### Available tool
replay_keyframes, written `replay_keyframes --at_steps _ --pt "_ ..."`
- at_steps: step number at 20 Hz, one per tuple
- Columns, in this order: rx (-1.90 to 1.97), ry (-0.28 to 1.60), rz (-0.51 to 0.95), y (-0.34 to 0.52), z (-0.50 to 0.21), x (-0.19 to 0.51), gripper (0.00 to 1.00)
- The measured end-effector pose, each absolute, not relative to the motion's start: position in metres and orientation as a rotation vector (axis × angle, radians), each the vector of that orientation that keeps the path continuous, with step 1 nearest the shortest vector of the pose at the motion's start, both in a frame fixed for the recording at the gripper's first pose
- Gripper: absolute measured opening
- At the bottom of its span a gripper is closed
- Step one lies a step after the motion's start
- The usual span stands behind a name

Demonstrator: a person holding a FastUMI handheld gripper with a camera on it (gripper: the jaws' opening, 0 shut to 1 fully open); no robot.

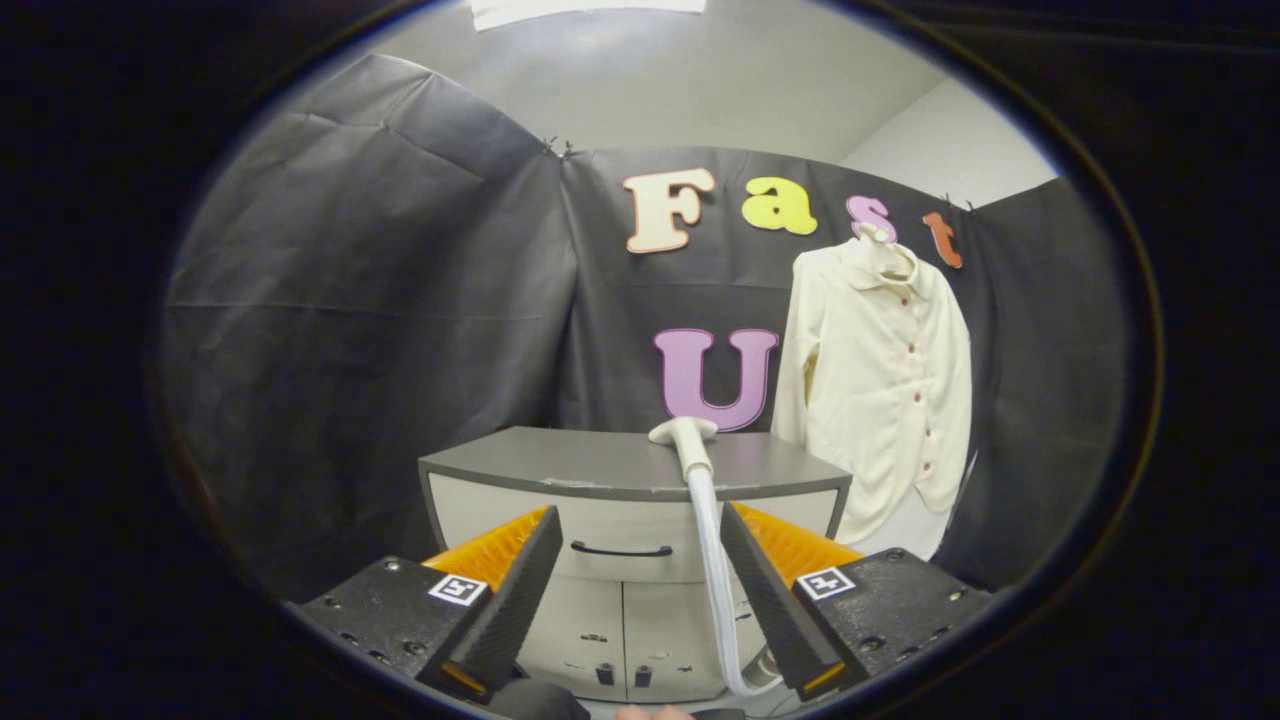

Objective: Iron the clothes twice with a garment steamer, once on the left side and once on the right side.

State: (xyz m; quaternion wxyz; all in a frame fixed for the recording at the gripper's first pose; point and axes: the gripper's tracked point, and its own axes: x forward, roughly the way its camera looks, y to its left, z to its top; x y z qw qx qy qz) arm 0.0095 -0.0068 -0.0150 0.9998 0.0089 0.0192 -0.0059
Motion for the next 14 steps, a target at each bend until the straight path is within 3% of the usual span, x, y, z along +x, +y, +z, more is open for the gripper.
replay_keyframes --at_steps 14 --pt "0.049 0.092 -0.03 -0.037 -0.016 0.096 0.97"
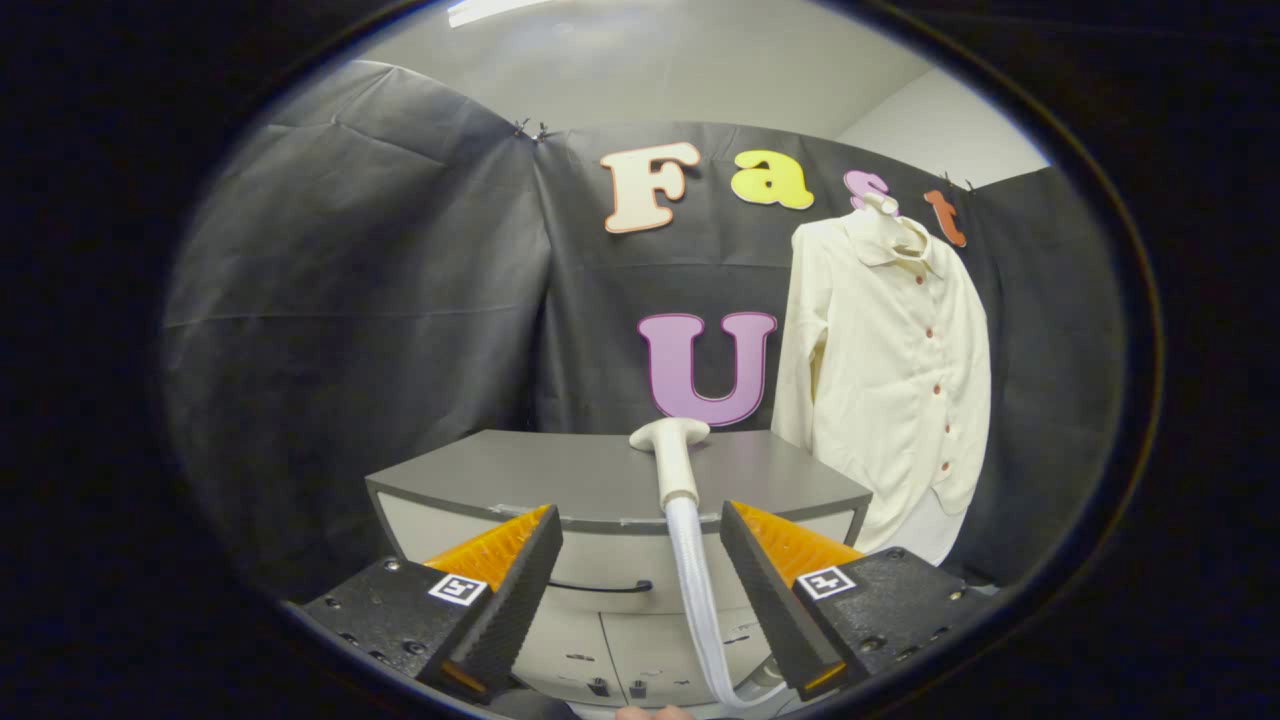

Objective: Iron the clothes twice with a garment steamer, once on the left side and once on the right side.

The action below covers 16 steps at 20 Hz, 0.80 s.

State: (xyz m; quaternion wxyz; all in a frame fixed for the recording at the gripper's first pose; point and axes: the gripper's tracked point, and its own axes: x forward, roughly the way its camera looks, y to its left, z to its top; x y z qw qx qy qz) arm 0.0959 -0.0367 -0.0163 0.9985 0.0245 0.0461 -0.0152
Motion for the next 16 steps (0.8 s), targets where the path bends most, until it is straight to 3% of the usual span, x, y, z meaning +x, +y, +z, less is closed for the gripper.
replay_keyframes --at_steps 16 --pt "0.067 0.246 -0.062 -0.063 -0.05 0.22 0.97"
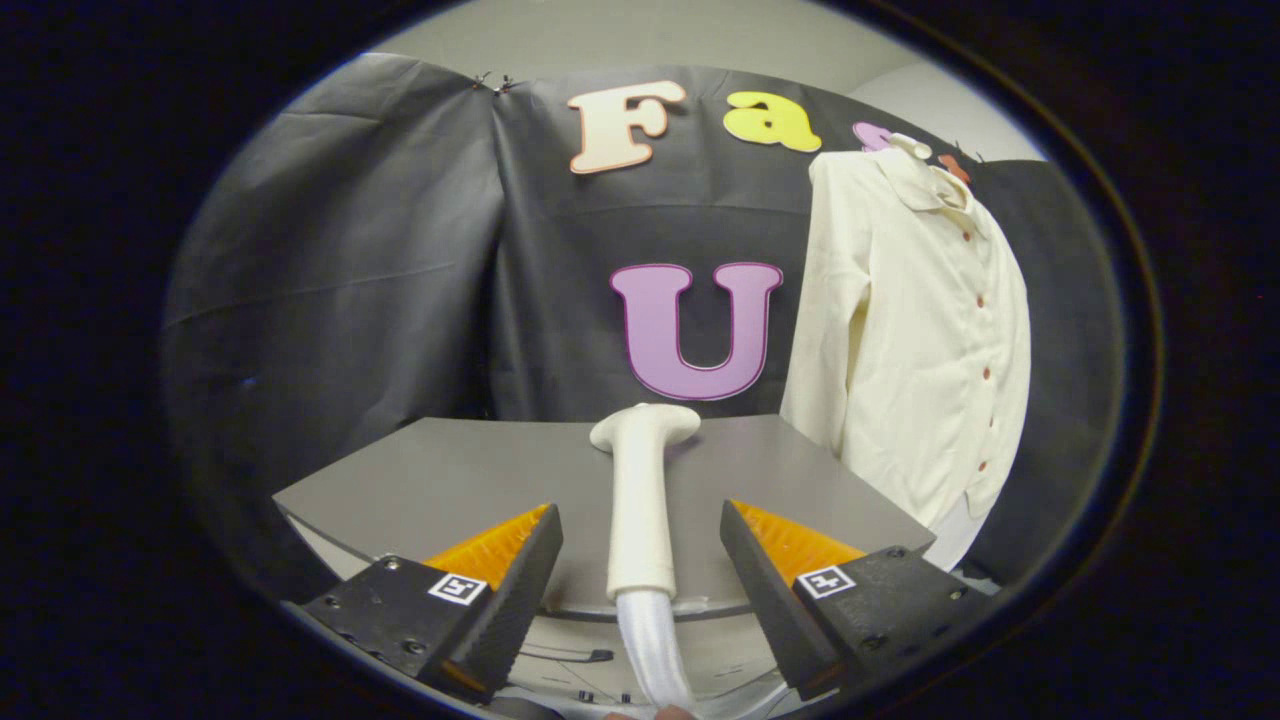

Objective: Iron the clothes twice with a garment steamer, once on the left side and once on the right side.

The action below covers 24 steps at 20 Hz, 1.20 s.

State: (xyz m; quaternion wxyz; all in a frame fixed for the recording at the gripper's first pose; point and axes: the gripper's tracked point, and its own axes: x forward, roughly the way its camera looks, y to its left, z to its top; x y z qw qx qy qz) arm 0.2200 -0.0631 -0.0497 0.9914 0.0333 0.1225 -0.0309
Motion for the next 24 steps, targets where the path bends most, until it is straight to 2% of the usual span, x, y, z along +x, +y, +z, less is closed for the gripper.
replay_keyframes --at_steps 3,6,9,13,17,24 --pt "0.048 0.286 -0.072 -0.064 -0.059 0.239 0.96" --pt "0.04 0.326 -0.077 -0.062 -0.07 0.252 0.9" --pt "0.019 0.363 -0.094 -0.062 -0.084 0.26 0.78" --pt "0.087 0.351 -0.102 -0.065 -0.085 0.265 0.48" --pt "0.107 0.319 -0.117 -0.069 -0.082 0.263 0.4" --pt "0.175 0.273 -0.029 -0.066 -0.072 0.252 0.37"
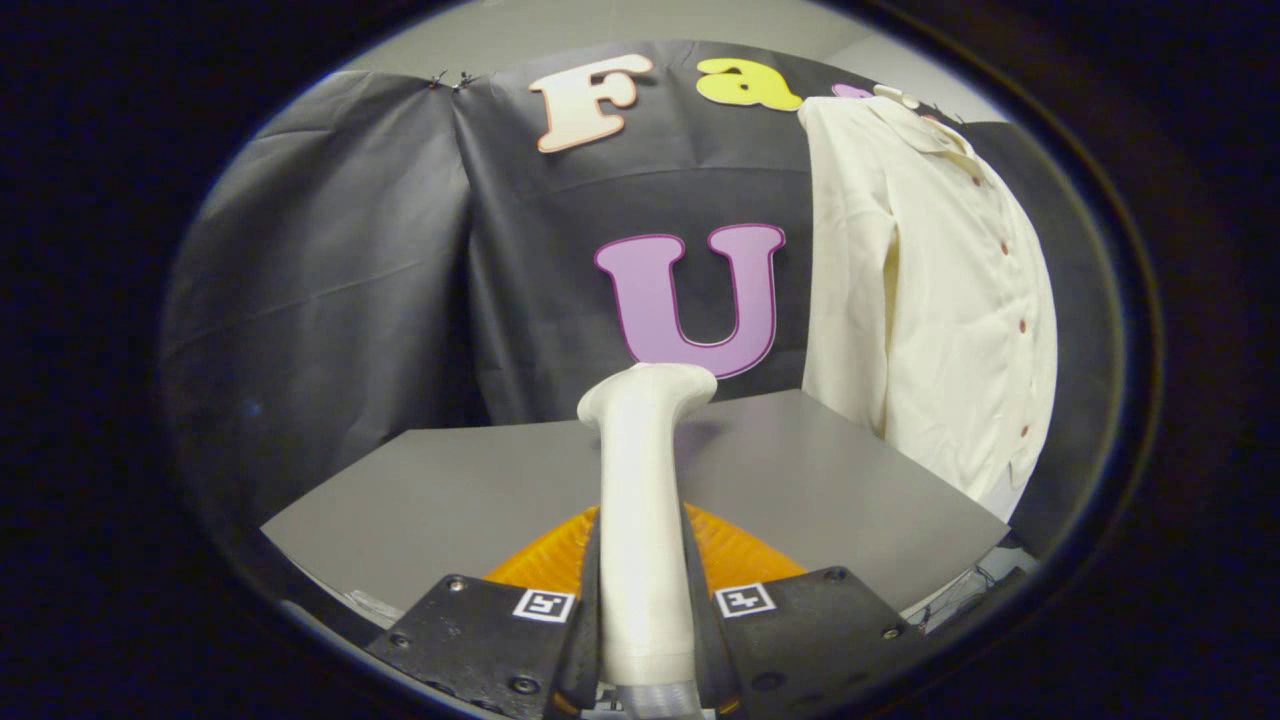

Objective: Iron the clothes twice with a garment steamer, once on the left side and once on the right side.

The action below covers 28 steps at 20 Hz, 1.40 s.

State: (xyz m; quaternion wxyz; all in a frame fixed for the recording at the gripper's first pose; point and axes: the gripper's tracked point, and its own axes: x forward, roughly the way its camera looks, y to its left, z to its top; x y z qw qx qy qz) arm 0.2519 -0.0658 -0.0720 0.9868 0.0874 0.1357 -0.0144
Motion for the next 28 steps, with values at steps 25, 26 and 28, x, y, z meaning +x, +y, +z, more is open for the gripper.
replay_keyframes --at_steps 25,26,28 --pt "0.233 -0.265 -0.112 -0.345 0.062 0.2 0.36" --pt "0.24 -0.264 -0.103 -0.348 0.06 0.205 0.37" --pt "0.251 -0.266 -0.103 -0.356 0.055 0.216 0.36"
